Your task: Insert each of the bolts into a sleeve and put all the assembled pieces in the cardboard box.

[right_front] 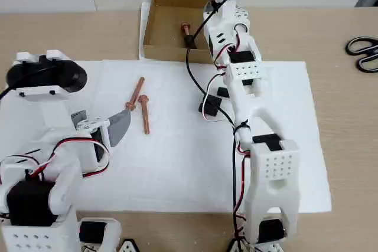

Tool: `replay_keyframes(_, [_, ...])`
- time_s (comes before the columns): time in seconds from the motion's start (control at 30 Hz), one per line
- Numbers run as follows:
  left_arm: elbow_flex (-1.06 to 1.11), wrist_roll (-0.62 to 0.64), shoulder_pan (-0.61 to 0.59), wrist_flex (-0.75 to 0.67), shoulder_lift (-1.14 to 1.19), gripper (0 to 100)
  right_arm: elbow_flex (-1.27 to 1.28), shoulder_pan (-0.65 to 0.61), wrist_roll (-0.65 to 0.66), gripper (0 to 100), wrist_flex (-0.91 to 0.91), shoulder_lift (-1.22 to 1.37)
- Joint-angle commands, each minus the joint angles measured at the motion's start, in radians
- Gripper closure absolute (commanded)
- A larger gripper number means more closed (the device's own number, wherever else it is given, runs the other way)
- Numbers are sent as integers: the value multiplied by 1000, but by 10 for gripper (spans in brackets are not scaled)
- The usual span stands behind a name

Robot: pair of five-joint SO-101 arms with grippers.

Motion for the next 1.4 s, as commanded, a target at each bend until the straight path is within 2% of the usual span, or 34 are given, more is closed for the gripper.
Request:
replay_keyframes(0.0, [1,-2,0,-15,-8,709,-103,-5,-8,995,-28,-4])
replay_keyframes(0.27, [1,0,0,-12,-11,709,-118,-16,-9,995,-31,33])
replay_keyframes(0.47, [1,0,2,-15,-12,709,-127,-39,-5,995,-137,114])
replay_keyframes(0.67, [1,0,2,-15,-12,709,-141,-44,-8,993,-151,188])
replay_keyframes(0.73, [1,0,2,-15,-12,709,-158,-41,-8,961,-151,211])
replay_keyframes(0.93, [1,0,2,-15,-12,709,-167,-42,-6,763,-143,232])
replay_keyframes(1.1, [1,0,2,-17,-12,709,-186,-41,-5,757,-139,225])
replay_keyframes(1.37, [-4,0,2,-17,-12,709,-186,-28,-8,757,165,-24])
